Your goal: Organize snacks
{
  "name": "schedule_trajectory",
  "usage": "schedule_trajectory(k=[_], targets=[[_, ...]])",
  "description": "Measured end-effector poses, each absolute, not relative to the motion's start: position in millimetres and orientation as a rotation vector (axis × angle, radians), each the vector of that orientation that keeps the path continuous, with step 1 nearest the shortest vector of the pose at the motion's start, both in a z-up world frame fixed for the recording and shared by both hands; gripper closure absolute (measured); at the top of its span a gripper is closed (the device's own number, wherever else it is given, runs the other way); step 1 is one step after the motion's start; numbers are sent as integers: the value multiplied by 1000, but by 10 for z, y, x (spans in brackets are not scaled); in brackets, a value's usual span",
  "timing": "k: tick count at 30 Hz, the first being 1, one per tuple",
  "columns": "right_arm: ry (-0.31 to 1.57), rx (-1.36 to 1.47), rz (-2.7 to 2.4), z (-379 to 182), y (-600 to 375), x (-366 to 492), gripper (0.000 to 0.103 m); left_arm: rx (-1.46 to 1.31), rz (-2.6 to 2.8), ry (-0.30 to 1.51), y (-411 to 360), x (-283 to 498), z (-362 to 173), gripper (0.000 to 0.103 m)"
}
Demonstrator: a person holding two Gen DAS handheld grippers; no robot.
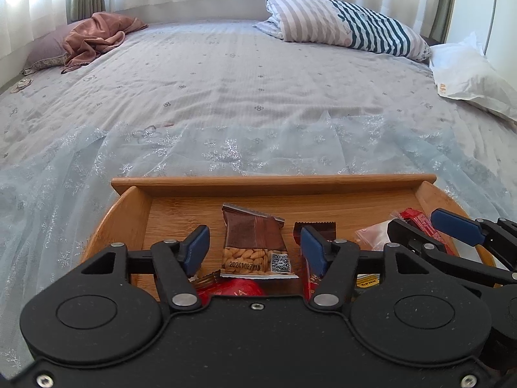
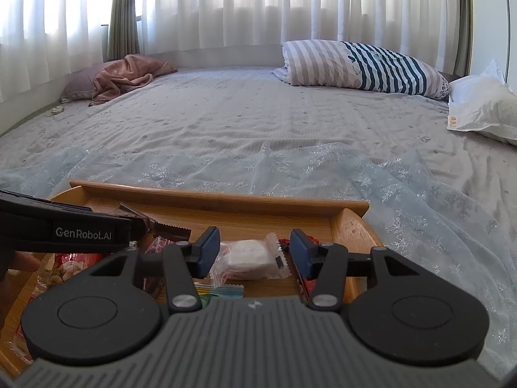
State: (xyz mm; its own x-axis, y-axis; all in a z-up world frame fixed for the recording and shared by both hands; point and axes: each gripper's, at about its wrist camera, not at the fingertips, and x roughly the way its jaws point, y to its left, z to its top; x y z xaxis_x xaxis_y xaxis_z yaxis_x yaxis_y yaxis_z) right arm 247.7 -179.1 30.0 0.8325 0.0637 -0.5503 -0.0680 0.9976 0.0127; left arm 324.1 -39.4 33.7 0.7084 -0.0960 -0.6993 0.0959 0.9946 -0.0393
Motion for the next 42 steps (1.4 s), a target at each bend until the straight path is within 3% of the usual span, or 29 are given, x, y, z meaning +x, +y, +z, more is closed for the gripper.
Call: schedule_trajectory(k=[22,42], targets=[[491,-10,54,664,-1863,2056,17,11,-93,695,-256,2672,744,8],[429,-12,51,710,-1922,1376,9,-3,-86,644,-202,1849,786,3]])
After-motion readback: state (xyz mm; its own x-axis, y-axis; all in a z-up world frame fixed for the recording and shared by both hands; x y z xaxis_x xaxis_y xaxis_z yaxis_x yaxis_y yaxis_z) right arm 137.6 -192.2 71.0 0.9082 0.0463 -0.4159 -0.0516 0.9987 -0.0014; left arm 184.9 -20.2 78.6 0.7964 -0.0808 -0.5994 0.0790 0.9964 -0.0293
